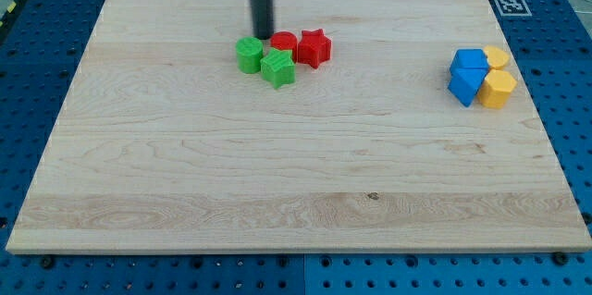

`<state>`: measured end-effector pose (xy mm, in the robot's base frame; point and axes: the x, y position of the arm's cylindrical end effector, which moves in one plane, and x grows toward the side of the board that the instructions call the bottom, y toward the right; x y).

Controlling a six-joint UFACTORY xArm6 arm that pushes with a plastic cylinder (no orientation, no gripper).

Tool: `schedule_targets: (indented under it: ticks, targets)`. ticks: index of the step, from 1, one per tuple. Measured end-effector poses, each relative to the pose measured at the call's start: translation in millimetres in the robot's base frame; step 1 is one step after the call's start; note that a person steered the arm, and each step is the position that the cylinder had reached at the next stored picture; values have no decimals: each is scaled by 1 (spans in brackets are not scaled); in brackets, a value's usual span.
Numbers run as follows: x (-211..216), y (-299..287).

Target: Push the green circle into the green star

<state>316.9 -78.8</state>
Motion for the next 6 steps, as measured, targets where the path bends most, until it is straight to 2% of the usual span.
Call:
schedule_targets:
  ticks: [1, 5, 6]
  targets:
    - [29, -44]
    - [41, 20]
    - [56, 30]
